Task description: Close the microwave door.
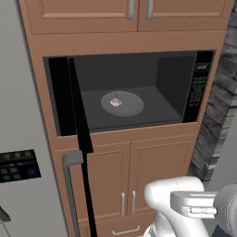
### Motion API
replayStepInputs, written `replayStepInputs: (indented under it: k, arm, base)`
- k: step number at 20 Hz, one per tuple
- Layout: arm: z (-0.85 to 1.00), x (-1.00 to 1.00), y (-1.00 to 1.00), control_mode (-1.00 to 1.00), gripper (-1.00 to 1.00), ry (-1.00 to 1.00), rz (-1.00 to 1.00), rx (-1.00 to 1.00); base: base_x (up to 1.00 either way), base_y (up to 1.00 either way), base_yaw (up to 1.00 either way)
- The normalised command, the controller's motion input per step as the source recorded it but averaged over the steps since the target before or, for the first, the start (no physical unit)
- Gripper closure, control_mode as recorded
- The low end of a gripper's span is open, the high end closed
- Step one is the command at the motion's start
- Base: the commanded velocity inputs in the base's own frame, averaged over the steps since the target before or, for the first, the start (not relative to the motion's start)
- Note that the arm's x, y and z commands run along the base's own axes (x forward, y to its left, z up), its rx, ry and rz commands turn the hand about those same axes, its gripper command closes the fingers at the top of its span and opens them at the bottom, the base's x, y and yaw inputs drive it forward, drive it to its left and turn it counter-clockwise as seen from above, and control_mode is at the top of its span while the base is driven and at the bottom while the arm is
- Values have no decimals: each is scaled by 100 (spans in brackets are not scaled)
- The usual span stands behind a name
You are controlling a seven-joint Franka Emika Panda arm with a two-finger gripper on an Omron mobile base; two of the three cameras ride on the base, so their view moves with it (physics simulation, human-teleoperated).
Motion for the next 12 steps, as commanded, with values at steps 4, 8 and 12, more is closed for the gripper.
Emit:
replayStepInputs:
  k: [4, 8, 12]
  arm:
    - [-23, -89, 18, -100, -100, -20, 8, -9]
    - [-18, -54, 52, -100, -100, -13, -3, -1]
    - [-7, -42, 87, -100, -100, -19, -18, -4]
  base:
    - [0, 0, 0]
    - [0, 0, 0]
    - [0, 0, 0]
